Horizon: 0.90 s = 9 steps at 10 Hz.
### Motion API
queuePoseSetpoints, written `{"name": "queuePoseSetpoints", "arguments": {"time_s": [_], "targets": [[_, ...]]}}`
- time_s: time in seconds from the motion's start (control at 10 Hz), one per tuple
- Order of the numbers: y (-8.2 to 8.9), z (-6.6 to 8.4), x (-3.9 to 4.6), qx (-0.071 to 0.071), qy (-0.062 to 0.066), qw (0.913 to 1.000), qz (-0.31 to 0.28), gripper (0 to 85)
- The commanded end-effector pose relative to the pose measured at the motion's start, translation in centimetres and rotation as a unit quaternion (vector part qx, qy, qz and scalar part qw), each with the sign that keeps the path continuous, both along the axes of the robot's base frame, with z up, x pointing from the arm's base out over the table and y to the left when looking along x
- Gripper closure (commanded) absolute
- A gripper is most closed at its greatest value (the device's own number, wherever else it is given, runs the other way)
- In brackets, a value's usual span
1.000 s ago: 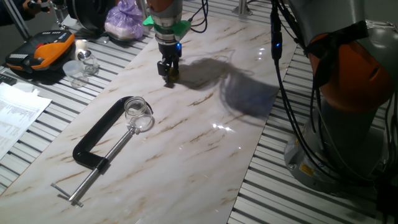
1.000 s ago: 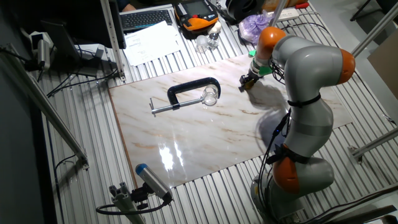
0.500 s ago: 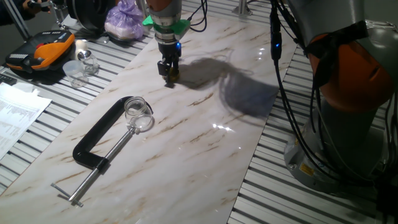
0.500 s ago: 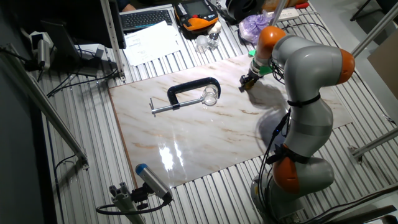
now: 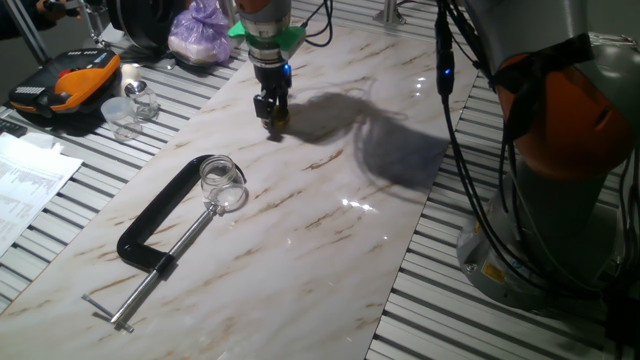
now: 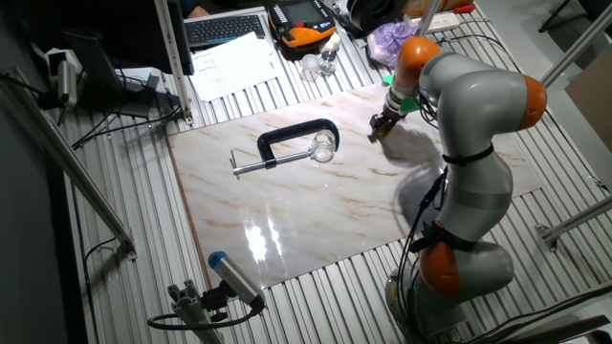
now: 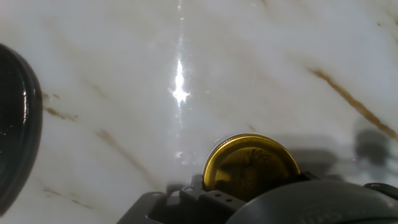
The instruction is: Screw the lid onto the jar
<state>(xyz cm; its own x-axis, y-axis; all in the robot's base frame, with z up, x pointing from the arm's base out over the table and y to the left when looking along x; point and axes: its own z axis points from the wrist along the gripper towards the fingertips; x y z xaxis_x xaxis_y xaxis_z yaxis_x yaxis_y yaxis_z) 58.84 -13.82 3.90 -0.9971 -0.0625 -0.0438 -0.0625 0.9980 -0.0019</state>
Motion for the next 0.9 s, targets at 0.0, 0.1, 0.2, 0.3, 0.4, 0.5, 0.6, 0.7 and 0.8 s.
{"name": "queuePoseSetpoints", "arguments": {"time_s": [0.0,0.1,0.2,0.3,0.4,0.5,0.6,0.7,0.8], "targets": [[0.0,0.1,-0.06,0.002,-0.003,1.0,-0.002,85.0],[0.1,0.5,-0.11,0.011,-0.005,0.9999,-0.004,85.0],[0.4,1.1,-0.21,0.02,-0.005,0.9998,-0.008,85.0],[0.7,1.5,-0.31,0.016,-0.007,0.9998,-0.01,85.0],[0.9,1.8,-0.34,0.014,-0.009,0.9998,-0.013,85.0],[1.2,2.0,-0.27,0.013,-0.009,0.9998,-0.015,85.0],[1.4,2.1,-0.2,0.014,-0.012,0.9997,-0.018,85.0],[1.6,2.3,-0.18,0.015,-0.014,0.9996,-0.019,85.0],[1.7,2.5,-0.17,0.015,-0.016,0.9995,-0.022,85.0]]}}
